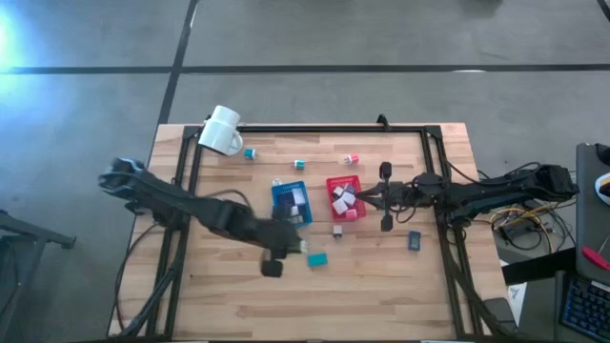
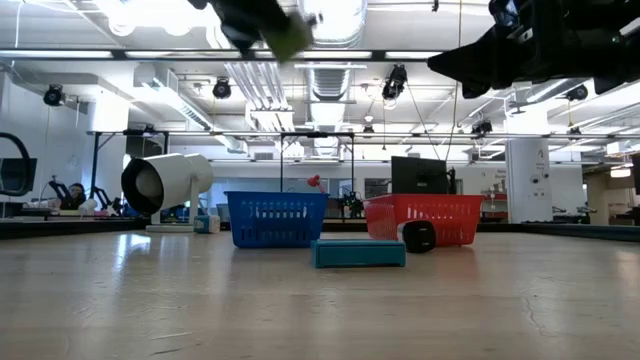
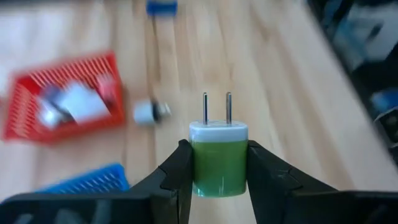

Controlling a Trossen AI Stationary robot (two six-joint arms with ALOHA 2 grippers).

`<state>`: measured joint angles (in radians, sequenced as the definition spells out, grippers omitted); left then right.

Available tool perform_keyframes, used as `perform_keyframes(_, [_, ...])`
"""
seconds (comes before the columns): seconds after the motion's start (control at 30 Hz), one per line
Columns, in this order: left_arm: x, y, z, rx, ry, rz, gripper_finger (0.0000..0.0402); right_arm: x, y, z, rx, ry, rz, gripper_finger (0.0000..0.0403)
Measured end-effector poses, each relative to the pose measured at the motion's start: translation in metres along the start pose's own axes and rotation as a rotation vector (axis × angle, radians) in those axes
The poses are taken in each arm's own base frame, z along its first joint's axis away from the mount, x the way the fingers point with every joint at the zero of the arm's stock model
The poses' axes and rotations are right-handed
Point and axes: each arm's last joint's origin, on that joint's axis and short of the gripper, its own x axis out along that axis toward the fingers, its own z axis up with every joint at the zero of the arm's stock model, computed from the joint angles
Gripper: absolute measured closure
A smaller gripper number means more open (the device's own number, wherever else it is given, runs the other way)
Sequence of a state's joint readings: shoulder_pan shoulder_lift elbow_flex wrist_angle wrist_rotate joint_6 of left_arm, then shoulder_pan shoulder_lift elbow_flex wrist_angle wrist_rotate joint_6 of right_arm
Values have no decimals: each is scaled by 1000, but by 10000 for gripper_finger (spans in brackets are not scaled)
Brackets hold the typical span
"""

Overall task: Pick & Place Office items
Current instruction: Put the green charger adapter into the red bin

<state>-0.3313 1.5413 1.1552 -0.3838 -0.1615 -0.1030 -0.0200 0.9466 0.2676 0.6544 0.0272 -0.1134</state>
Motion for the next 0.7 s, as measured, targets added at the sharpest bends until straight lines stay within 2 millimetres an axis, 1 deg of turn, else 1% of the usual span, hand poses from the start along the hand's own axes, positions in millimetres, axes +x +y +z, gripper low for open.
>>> perform_keyframes(0.1, [-29,7,-11,23,-154,-1,287,1,0,-2,49,10,1,390])
perform_keyframes(0.2, [-53,19,-33,39,-275,28,287,3,1,-5,76,27,2,390])
perform_keyframes(0.3, [-71,29,-60,61,-369,93,287,5,1,-8,102,45,3,390])
perform_keyframes(0.37, [-80,34,-79,42,-413,136,287,7,1,-10,115,55,3,390])
perform_keyframes(0.47, [-91,42,-100,10,-472,170,287,10,2,-14,118,78,4,390])
perform_keyframes(0.57, [-98,49,-116,-22,-528,194,287,15,2,-15,118,92,4,390])
perform_keyframes(0.7, [-103,59,-129,-81,-579,239,287,23,2,-15,110,112,6,390])
